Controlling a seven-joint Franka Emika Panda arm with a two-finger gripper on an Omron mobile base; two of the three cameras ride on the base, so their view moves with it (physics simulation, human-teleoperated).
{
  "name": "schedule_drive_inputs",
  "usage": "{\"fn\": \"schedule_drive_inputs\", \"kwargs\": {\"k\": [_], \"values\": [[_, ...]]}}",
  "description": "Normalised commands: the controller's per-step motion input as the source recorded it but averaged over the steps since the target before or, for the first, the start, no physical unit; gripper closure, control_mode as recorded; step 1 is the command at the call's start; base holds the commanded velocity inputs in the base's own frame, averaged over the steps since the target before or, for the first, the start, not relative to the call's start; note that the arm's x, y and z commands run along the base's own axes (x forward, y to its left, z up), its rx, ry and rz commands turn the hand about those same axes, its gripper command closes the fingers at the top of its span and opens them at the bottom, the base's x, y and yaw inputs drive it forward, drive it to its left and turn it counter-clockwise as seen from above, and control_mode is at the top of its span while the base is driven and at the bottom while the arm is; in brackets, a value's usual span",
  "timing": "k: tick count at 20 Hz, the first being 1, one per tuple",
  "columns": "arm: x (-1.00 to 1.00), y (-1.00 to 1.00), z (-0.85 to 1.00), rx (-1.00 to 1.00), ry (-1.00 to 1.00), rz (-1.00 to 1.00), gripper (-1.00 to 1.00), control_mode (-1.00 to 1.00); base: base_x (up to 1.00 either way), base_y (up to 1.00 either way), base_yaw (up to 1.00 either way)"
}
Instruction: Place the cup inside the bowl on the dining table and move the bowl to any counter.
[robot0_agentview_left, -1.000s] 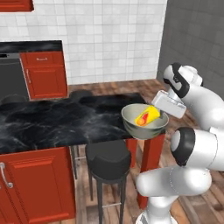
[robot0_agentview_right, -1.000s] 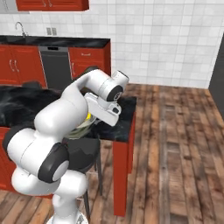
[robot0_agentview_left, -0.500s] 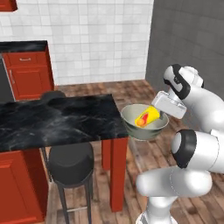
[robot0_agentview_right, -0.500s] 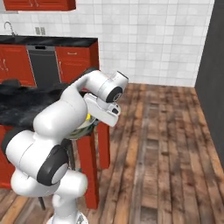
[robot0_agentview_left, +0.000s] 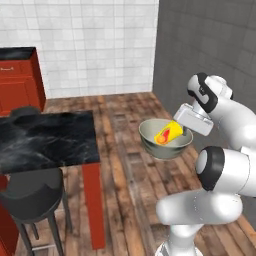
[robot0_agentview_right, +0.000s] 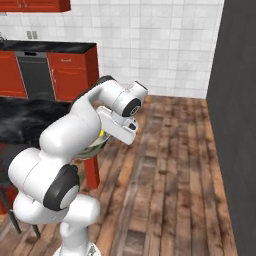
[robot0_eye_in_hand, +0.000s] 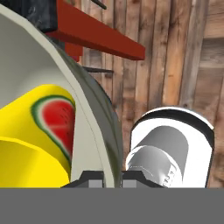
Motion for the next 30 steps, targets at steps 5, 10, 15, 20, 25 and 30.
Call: {"fn": "schedule_drive_inputs", "kwargs": {"k": [5, 10, 15, 20, 25, 30], "values": [[0.00, 0.00, 0.00, 0.00, 0.00, 0.00, 1.00, 1.00, 0.34, -0.65, 0.00], [0.00, 0.00, 0.00, 0.00, 0.00, 0.00, 1.00, 1.00, 0.50, -0.54, 0.00], [0.00, 0.00, 0.00, 0.00, 0.00, 0.00, 1.00, 1.00, 0.79, -0.38, 0.00], [0.00, 0.00, 0.00, 0.00, 0.00, 0.00, 1.00, 1.00, 0.91, -0.21, 0.00], [0.00, 0.00, 0.00, 0.00, 0.00, 0.00, 1.00, 1.00, 0.95, -0.20, 0.00], [0.00, 0.00, 0.00, 0.00, 0.00, 0.00, 1.00, 1.00, 0.99, -0.24, 0.00]]}}
